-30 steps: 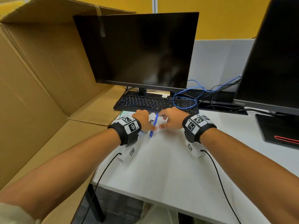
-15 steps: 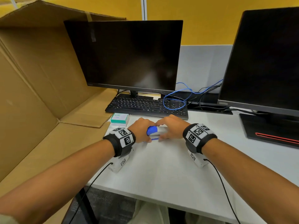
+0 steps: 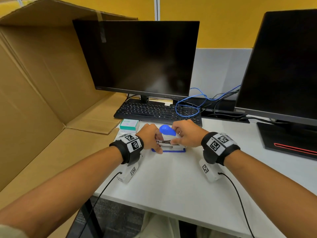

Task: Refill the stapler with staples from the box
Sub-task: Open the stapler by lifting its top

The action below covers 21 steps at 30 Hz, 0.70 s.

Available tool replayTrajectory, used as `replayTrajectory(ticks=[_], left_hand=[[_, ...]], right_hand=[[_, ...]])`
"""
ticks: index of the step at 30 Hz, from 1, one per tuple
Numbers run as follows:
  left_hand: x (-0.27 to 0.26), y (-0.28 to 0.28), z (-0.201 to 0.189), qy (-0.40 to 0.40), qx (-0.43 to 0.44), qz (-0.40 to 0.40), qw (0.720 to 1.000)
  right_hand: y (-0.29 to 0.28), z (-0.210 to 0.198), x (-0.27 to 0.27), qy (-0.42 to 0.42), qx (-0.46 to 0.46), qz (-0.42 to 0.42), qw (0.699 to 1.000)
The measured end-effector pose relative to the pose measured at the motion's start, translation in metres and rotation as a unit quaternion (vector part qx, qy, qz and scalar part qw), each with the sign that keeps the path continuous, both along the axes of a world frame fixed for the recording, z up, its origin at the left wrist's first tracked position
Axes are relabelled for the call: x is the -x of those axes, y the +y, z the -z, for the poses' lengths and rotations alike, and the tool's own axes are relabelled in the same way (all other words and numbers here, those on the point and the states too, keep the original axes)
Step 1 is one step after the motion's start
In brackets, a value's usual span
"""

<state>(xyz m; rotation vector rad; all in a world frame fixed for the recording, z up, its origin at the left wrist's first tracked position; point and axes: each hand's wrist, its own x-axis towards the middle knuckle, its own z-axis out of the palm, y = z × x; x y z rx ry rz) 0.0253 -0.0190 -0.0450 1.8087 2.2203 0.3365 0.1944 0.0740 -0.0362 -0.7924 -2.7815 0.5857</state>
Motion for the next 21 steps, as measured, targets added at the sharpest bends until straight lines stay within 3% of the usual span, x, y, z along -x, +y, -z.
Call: replayTrajectory(ticks=[5, 21], left_hand=[[0.003, -0.002, 0.0, -0.006, -0.016, 0.027, 1.0], [0.003, 0.002, 0.005, 0.021, -0.028, 0.053, 0.998]], right_hand=[[0.013, -0.012, -0.026, 0.05, 0.023, 0.036, 0.998], [0.025, -0.017, -0.069, 0.04, 0.037, 0.075, 0.996]])
